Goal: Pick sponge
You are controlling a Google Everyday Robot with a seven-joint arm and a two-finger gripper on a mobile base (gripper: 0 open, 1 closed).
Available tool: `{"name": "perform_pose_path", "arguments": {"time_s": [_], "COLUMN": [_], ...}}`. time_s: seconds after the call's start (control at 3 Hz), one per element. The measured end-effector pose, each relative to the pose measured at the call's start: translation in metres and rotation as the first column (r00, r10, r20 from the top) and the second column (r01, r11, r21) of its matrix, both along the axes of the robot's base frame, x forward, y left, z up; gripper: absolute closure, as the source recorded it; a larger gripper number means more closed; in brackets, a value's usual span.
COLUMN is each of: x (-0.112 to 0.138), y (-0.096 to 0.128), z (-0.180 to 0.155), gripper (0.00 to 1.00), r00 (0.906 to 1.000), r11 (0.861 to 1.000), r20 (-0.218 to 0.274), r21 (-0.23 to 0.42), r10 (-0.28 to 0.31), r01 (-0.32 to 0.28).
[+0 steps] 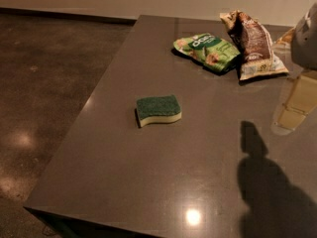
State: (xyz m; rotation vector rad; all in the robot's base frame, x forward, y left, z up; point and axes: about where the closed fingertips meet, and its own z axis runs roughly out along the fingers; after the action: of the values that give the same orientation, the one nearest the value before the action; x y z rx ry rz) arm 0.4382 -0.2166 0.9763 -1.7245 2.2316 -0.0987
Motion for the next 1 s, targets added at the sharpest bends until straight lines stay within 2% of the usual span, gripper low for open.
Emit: {"name": "perform_pose_path", "arguments": {"time_s": [0.33, 0.67, 1.0], "x": [0.001, 0.011, 0.029], "y": [0.001, 0.021, 0.052], "z": [0.001, -0.001, -0.010], "gripper": [0.00, 0.00, 0.00], "r00": [1.0000, 0.9997, 0.9988], "r11": [1.000, 0.999, 0.996], "r20": [0.003, 0.001, -0.002], "r21": [0.002, 0.041, 0.081], "r10": [0.000, 0.023, 0.049], "r01": [0.000, -0.023, -0.048]}}
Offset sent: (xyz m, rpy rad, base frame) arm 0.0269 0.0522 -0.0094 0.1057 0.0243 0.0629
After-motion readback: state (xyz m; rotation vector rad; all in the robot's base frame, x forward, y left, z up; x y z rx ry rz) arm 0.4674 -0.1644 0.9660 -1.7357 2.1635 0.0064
